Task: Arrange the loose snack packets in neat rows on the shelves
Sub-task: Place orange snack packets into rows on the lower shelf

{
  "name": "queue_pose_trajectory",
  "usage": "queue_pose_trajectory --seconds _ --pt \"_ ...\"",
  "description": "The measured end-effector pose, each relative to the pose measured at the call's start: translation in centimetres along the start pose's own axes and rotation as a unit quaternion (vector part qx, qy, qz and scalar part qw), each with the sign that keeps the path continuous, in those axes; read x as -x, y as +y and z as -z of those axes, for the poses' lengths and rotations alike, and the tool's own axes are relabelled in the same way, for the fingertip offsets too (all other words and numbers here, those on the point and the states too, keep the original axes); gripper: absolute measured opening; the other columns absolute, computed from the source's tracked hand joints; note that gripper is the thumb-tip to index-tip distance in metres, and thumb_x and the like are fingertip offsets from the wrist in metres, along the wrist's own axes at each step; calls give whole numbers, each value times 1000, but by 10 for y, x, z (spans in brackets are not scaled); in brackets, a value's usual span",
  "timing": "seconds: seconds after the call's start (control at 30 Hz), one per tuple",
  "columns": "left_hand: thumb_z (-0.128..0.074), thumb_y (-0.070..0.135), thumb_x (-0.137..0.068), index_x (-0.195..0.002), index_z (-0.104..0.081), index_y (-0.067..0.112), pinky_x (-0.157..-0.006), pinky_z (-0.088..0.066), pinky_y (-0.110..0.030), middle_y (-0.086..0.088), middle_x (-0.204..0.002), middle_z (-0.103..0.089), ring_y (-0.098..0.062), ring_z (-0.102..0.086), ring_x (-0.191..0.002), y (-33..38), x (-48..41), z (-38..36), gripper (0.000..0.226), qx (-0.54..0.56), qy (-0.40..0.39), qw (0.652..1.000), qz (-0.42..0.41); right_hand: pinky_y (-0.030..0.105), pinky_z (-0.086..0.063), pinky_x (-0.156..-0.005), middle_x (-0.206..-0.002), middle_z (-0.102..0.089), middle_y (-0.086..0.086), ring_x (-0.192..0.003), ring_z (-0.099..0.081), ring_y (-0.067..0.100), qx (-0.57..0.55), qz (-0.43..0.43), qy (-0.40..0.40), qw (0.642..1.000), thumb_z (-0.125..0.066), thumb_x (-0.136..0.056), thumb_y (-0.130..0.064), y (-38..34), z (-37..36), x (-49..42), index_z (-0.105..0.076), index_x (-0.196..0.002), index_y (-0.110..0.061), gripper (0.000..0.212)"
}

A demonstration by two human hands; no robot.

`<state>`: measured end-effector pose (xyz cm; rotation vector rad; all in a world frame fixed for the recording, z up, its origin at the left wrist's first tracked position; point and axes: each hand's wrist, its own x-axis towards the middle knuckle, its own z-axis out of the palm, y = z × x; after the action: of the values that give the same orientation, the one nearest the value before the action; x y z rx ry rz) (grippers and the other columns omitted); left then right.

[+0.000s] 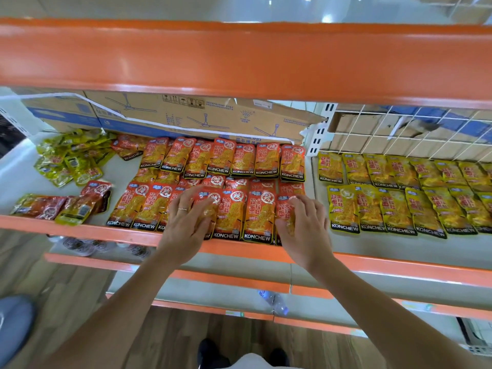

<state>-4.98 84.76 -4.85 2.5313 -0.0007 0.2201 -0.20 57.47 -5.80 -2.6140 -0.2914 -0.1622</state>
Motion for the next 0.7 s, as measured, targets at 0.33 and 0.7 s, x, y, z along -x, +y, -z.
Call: queue_pose_trajectory --seconds 0.33,0.7 --pt "-41 48 -99 -144 -45 32 -110 -32 -61 3 -160 -26 -36 -26 -143 3 48 30 49 -77 123 989 37 54 -31 -105 -145 -47 -3 -135 -38 28 -34 196 1 980 -40 -92 -54 -53 23 -22 -48 -140 -24 57" --pt "-43 42 -98 -145 -46 27 -109 -30 -51 7 -162 -23 -26 -23 -144 -4 134 36 49 -85 115 984 103 60 -8 -115 -160 -23 -19 -151 -3 22 146 353 -230 895 -22 -100 -58 -115 -42 -24 -36 -143 -44 48"
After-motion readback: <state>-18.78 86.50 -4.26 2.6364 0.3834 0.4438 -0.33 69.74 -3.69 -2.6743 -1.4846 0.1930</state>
